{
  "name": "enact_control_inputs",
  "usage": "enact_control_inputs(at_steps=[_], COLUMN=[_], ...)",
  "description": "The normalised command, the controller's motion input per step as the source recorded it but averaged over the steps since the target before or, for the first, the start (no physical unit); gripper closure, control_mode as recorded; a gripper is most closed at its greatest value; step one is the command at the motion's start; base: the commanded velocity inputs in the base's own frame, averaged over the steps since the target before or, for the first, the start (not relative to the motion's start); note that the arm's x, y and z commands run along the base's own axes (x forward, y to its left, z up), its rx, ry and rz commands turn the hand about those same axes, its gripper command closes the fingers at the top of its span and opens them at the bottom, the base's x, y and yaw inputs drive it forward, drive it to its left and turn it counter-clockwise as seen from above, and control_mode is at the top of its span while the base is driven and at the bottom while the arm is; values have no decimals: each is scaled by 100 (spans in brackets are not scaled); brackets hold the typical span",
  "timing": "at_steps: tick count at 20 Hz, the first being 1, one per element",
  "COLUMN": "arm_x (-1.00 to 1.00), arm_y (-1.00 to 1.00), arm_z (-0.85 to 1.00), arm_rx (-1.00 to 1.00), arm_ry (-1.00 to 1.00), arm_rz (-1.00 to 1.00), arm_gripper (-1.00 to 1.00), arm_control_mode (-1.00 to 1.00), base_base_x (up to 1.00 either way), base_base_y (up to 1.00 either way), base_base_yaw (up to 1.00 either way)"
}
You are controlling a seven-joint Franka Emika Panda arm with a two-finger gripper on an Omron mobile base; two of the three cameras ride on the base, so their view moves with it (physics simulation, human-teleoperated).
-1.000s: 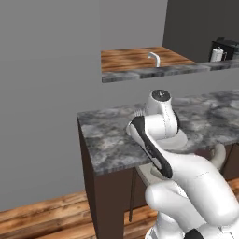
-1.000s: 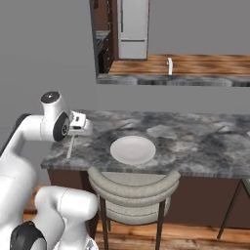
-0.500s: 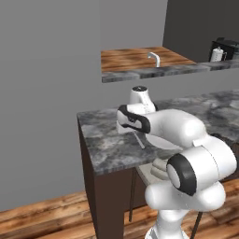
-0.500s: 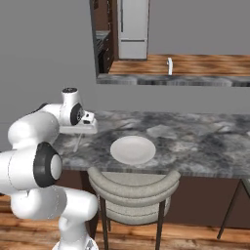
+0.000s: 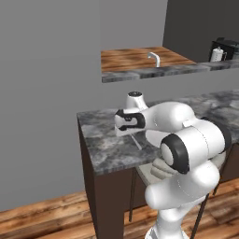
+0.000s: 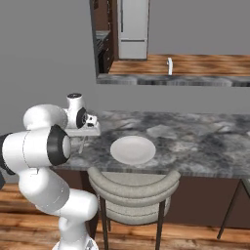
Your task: Take the fork and place it on the left side of the plate. Then take the spoon and place it on the right side of the plate. Make sure they're directly next to the plate.
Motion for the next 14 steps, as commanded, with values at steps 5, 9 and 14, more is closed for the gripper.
enact_control_inputs(at_steps=[5, 9, 14], arm_x=[3, 37, 50], arm_y=[-8, -11, -4], arm_z=[-38, -32, -27], arm_rx=[0, 0, 0], arm_ry=[-14, 0, 2], arm_rz=[1, 0, -2], arm_gripper=[100, 100, 100], arm_control_mode=[-100, -100, -100], base_base_x=[0, 0, 0], base_base_y=[0, 0, 0], base_base_yaw=[0, 0, 0])
